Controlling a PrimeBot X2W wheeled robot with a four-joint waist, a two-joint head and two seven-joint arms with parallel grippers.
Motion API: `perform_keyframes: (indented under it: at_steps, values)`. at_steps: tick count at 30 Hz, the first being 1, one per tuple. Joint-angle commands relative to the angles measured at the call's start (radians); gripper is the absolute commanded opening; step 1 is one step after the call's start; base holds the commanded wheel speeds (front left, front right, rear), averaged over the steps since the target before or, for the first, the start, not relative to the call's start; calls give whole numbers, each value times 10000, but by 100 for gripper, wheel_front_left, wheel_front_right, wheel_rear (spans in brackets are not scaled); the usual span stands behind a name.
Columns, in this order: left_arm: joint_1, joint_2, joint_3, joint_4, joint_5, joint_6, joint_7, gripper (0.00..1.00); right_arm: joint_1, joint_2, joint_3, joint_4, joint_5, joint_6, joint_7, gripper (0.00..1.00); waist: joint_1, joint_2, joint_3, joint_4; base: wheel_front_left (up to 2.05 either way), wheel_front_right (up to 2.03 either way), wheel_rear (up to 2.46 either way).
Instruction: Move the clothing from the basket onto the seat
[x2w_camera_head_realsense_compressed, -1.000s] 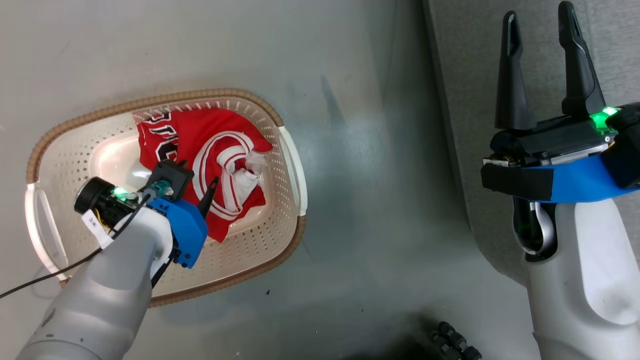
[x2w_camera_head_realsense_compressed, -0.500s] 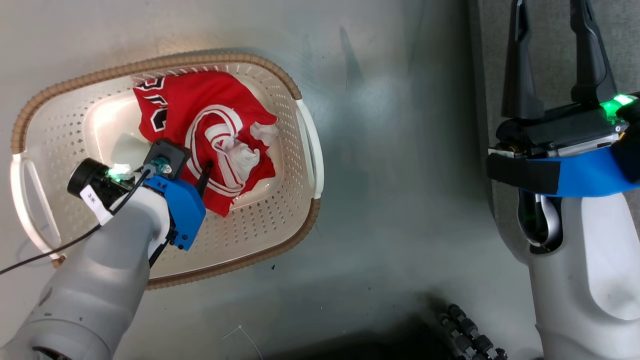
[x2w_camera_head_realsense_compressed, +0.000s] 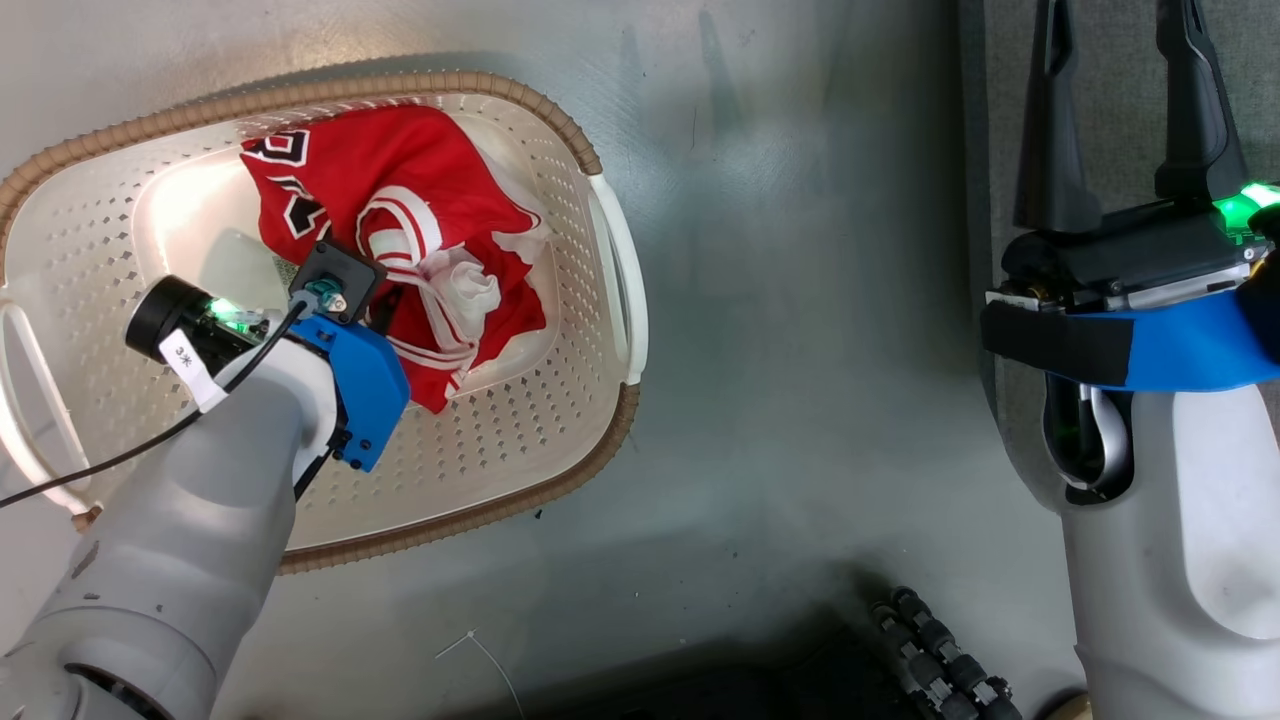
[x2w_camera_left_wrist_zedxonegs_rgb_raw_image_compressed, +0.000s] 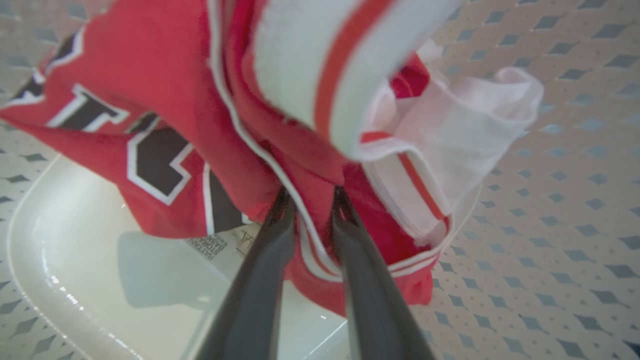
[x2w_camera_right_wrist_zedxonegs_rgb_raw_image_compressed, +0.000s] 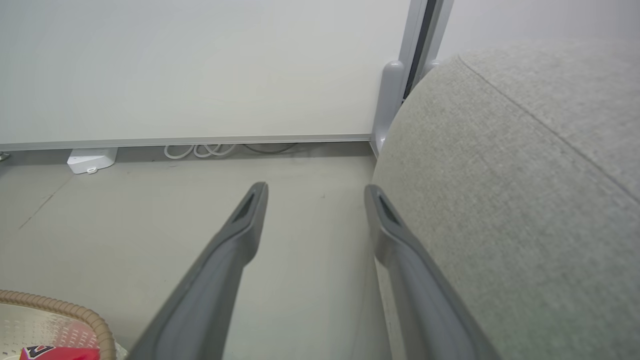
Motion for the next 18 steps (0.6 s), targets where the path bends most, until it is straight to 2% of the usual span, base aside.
perform_keyframes:
  at_steps: [1, 8, 18]
  values:
    - [-134, -12, -68, 40, -77, 8, -5, 0, -136, 18, -48, -30, 21, -11, -5, 100, 0, 0, -8, 14, 0, 0, 0]
    - [54, -135, -299, 29, -261, 8, -149, 0, -159, 18, -64, 98, 57, -11, -5, 100, 0, 0, -240, 46, 0, 0, 0]
    - [486, -358, -664, -729, -997, 8, -650, 0, 55, 18, -72, 444, 155, -11, -5, 100, 0, 0, -1099, 303, 0, 0, 0]
